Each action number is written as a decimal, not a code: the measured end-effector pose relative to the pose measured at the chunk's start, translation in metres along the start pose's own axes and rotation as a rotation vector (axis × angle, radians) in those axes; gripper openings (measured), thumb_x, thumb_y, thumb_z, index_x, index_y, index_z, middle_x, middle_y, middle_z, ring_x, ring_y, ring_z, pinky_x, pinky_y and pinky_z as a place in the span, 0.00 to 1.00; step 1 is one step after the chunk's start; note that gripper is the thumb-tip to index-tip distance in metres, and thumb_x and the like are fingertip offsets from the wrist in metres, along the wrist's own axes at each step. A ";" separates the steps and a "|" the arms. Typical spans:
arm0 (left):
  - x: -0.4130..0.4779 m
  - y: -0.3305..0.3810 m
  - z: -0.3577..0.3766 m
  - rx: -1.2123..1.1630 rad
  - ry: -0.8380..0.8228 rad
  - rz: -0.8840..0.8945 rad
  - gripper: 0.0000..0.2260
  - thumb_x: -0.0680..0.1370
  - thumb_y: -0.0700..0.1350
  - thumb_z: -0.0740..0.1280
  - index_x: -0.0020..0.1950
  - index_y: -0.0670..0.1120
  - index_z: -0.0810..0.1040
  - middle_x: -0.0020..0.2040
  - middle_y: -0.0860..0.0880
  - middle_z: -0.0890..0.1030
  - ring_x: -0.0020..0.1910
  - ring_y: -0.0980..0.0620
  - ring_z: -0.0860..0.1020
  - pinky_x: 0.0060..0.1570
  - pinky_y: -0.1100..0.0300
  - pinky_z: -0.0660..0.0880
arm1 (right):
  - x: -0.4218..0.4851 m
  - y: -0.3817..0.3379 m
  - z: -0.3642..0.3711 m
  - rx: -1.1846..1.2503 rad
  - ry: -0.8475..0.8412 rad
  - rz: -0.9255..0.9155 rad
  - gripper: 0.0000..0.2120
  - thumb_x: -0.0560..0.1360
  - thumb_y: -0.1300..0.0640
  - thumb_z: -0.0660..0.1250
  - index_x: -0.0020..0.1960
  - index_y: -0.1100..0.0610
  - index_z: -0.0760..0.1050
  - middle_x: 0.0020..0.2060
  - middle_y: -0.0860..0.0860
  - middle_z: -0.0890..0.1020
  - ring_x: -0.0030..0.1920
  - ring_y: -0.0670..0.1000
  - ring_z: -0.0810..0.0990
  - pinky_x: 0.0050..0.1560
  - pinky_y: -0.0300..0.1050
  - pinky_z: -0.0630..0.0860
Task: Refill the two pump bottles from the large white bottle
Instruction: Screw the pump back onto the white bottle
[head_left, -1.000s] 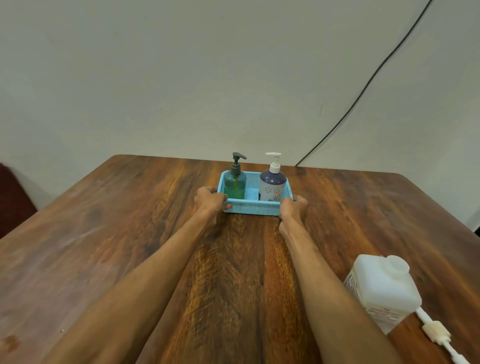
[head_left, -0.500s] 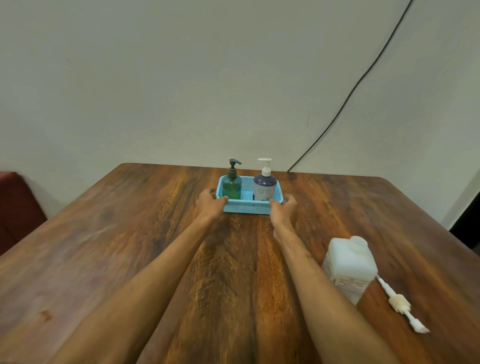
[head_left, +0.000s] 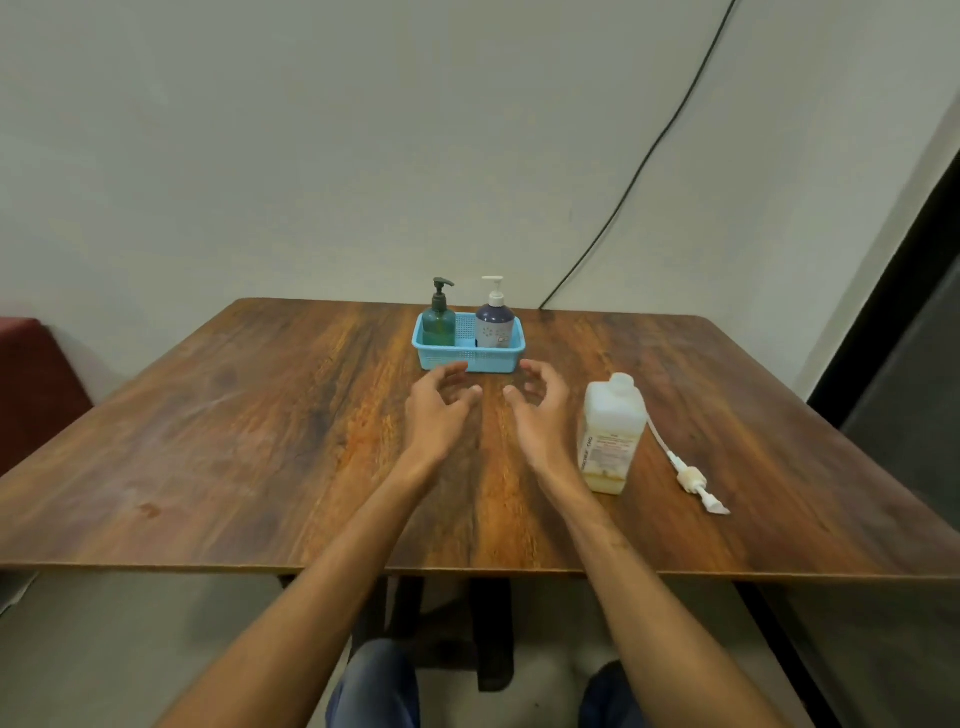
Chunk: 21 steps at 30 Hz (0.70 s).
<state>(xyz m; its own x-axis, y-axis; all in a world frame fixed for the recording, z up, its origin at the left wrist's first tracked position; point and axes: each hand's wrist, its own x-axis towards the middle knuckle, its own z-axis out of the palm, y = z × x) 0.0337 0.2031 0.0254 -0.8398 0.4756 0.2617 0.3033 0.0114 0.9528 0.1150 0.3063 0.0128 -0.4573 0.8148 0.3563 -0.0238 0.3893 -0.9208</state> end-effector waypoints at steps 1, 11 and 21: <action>-0.015 0.000 0.001 0.000 -0.009 0.012 0.20 0.78 0.40 0.72 0.70 0.45 0.76 0.62 0.50 0.81 0.56 0.59 0.79 0.61 0.55 0.79 | -0.010 0.000 -0.006 -0.011 -0.007 -0.019 0.19 0.78 0.61 0.70 0.68 0.54 0.74 0.64 0.49 0.77 0.62 0.47 0.76 0.52 0.28 0.71; -0.101 -0.015 0.024 0.051 -0.097 0.080 0.20 0.78 0.40 0.72 0.69 0.45 0.76 0.64 0.49 0.81 0.58 0.56 0.80 0.57 0.62 0.80 | -0.080 0.025 -0.067 -0.013 -0.047 -0.042 0.17 0.78 0.61 0.71 0.65 0.50 0.76 0.60 0.46 0.79 0.57 0.43 0.79 0.51 0.32 0.77; -0.101 -0.019 0.072 0.156 -0.158 0.122 0.27 0.74 0.44 0.76 0.72 0.48 0.74 0.68 0.50 0.78 0.63 0.55 0.78 0.56 0.65 0.77 | -0.077 0.038 -0.134 -0.120 0.203 -0.056 0.10 0.77 0.62 0.72 0.57 0.55 0.79 0.53 0.48 0.82 0.50 0.42 0.82 0.47 0.34 0.81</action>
<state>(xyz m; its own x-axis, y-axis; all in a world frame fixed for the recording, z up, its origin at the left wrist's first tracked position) 0.1450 0.2182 -0.0305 -0.7159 0.6130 0.3342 0.4740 0.0754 0.8773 0.2687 0.3158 -0.0284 -0.2696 0.8556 0.4418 0.0673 0.4744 -0.8777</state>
